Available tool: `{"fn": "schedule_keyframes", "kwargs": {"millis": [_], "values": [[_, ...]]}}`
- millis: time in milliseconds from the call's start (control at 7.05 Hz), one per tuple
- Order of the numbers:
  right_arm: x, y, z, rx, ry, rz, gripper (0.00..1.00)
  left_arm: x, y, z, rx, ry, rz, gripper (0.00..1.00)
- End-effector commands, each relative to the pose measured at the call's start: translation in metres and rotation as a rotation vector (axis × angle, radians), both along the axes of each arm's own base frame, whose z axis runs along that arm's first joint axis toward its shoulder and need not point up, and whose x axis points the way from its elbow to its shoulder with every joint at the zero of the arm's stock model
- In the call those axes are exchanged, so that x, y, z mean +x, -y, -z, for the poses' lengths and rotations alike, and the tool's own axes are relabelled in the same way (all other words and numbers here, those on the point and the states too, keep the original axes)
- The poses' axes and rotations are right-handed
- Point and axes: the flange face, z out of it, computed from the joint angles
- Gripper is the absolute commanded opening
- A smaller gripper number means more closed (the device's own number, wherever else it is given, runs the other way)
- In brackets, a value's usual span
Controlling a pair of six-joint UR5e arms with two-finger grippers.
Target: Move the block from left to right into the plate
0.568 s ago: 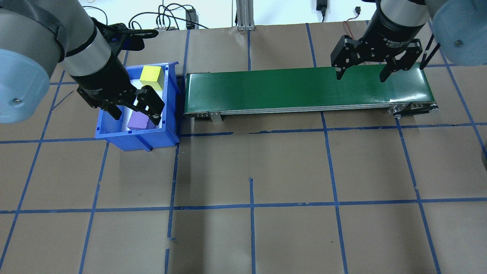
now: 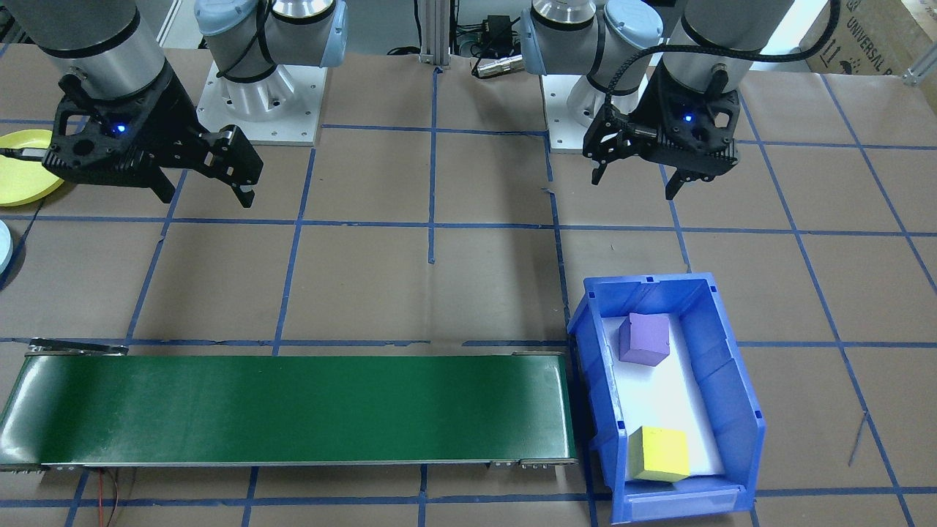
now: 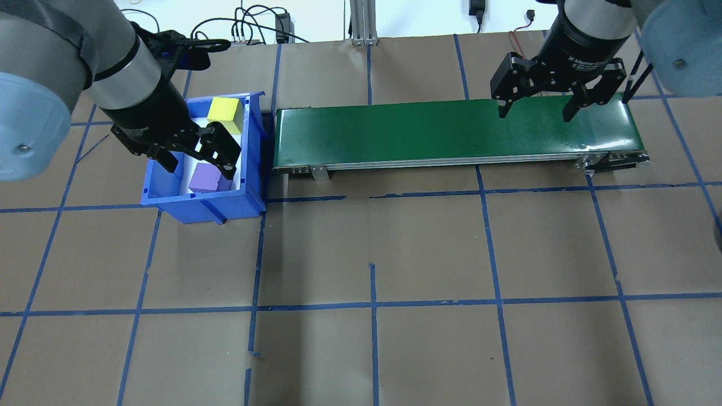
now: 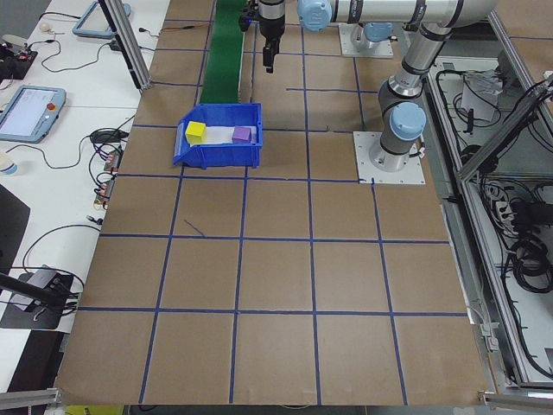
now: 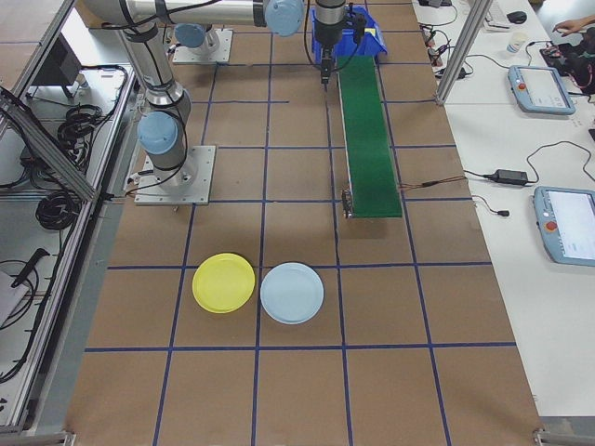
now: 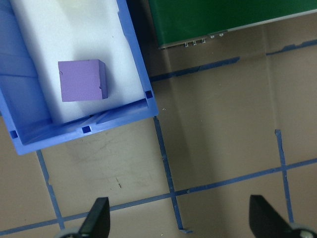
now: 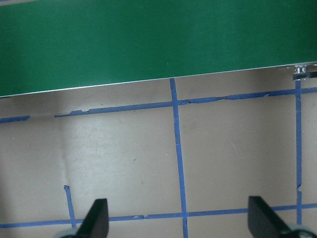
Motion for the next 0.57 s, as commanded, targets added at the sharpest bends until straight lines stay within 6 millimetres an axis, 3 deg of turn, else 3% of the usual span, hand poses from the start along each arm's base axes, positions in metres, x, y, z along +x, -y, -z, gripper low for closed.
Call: {"fn": "schedule_keyframes", "kwargs": {"millis": [0,426], "values": [[0.001,-0.01,-0.005,0.018,-0.001,-0.001,1.0,0.067,0.012,0.003,-0.004,-0.007,-0.025,1.0],[0.006,-0.012,0.002,0.081,0.006,-0.01,1.0,0.086,0.07,0.098,0.094,-0.029,0.071,1.0]]}}
